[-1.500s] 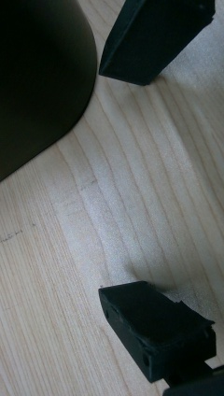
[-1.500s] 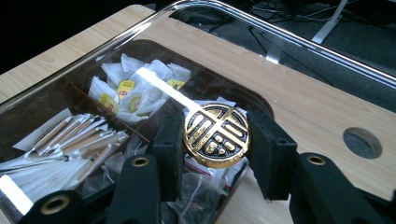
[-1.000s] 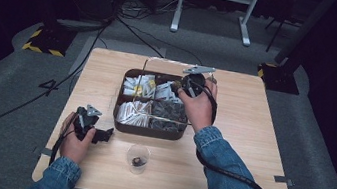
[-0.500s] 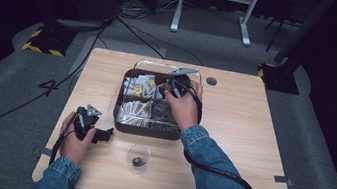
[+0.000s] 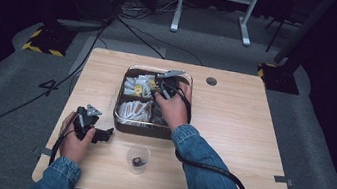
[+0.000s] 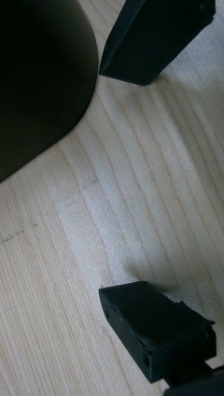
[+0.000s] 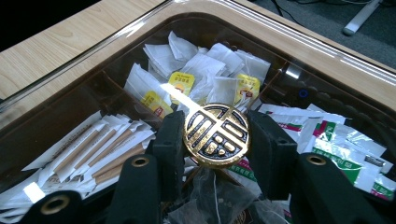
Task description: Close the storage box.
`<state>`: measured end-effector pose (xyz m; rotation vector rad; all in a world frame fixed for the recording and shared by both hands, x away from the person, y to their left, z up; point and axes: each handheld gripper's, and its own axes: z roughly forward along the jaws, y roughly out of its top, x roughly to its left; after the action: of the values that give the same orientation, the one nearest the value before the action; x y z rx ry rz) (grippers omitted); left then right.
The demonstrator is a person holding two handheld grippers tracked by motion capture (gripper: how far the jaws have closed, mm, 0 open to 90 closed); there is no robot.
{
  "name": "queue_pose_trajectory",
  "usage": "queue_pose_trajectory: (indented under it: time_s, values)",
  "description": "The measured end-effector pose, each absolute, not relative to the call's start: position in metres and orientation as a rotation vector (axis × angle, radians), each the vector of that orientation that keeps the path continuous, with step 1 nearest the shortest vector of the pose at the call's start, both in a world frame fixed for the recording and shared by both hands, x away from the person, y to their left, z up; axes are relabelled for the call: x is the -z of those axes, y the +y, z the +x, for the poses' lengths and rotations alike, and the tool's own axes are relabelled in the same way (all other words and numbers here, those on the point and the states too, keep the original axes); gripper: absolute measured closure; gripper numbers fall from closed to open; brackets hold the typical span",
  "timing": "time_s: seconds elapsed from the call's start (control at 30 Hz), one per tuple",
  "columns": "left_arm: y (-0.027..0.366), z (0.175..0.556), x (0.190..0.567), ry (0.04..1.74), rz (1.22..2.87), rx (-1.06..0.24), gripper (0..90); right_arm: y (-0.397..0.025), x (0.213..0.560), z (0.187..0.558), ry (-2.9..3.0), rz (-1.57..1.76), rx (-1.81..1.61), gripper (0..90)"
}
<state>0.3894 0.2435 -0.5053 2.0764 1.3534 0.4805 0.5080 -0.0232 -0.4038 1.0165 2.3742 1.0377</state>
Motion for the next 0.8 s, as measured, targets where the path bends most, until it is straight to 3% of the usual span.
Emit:
queue_pose_trajectory:
  time_s: [0.8]
  values:
    - [0.244,0.389,0.505,1.353,2.075,-0.480,0.1,-0.017,0.426,0.511,2.415,1.027,-1.025,59.1]
